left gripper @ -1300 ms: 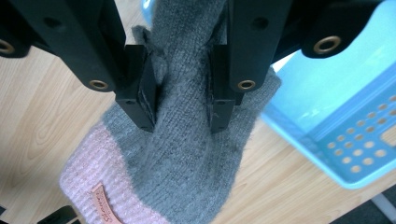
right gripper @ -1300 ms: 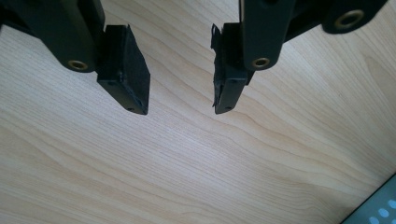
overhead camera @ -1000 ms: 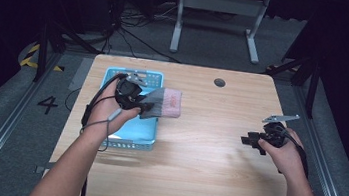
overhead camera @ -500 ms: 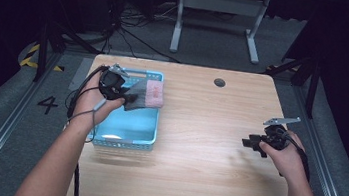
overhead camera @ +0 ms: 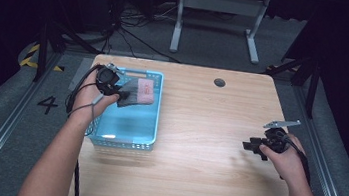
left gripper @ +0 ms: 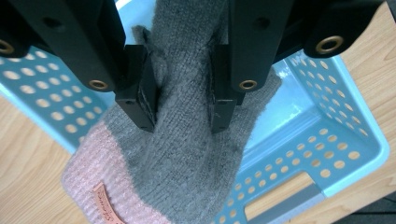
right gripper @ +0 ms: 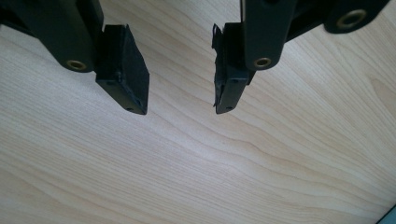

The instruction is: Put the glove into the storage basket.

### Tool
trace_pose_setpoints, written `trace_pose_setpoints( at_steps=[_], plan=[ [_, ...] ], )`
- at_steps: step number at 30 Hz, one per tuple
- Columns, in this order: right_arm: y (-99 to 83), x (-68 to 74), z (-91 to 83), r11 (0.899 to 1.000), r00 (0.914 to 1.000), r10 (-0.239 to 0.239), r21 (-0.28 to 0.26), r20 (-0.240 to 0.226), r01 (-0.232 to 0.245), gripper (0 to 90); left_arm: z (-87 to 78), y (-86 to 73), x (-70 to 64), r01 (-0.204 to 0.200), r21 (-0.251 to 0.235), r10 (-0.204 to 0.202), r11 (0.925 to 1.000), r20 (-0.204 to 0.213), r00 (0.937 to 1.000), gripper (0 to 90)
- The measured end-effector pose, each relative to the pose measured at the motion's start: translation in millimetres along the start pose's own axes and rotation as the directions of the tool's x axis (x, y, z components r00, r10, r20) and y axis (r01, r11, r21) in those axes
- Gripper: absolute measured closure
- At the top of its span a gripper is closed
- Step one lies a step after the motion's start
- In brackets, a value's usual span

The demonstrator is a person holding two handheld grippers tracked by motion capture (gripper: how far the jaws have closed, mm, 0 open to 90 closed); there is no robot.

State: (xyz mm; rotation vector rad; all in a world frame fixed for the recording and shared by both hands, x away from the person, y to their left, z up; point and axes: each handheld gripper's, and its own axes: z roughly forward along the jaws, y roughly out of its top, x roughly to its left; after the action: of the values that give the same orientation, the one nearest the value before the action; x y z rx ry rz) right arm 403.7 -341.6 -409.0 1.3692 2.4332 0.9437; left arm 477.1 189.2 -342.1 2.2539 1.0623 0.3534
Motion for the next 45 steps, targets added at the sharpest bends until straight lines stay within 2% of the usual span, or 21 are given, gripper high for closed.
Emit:
trace_pose_setpoints(
  at_steps=[5, 9, 14, 26, 35, 39, 45],
  plan=[
    [-3.2, 1.5, -1.6, 1.000, 1.0000, -0.003, 0.001, 0.007, 0.003, 55.7, 13.7, -2.2, 1.9, -0.008, 0.034, 0.008, 0.9994, 0.005, 1.0000, 66.6],
    [-6.1, 1.3, -3.3, 1.000, 1.0000, 0.005, 0.001, 0.006, -0.005, 55.6, 23.9, -7.0, 2.4, -0.005, 0.053, 0.004, 0.9986, 0.032, 0.9995, 66.5],
    [-8.2, 1.5, -2.8, 1.000, 1.0000, 0.002, 0.005, 0.009, -0.002, 55.3, 36.6, -8.3, 6.3, -0.009, 0.098, 0.006, 0.9951, 0.031, 0.9995, 66.4],
    [-11.4, 0.5, 0.0, 1.000, 1.0000, 0.002, 0.014, 0.005, -0.002, 54.7, 57.5, -7.0, 11.7, -0.011, 0.156, 0.006, 0.9876, 0.031, 0.9995, 66.1],
    [-14.2, 0.6, 0.5, 1.000, 1.0000, 0.003, 0.016, 0.003, -0.004, 54.4, 74.7, -6.1, 16.8, -0.003, 0.183, -0.005, 0.9831, 0.045, 0.9990, 65.8],
    [-16.1, -0.8, 0.7, 1.000, 0.9999, 0.008, 0.021, 0.007, -0.008, 54.3, 80.0, -3.4, 16.5, -0.007, 0.179, 0.001, 0.9838, 0.035, 0.9994, 65.8],
    [-15.2, 0.8, 2.0, 1.000, 1.0000, -0.002, 0.018, 0.006, 0.002, 54.2, 87.0, -1.5, 14.7, -0.036, 0.180, 0.035, 0.9829, 0.011, 0.9993, 65.1]
  ],
)
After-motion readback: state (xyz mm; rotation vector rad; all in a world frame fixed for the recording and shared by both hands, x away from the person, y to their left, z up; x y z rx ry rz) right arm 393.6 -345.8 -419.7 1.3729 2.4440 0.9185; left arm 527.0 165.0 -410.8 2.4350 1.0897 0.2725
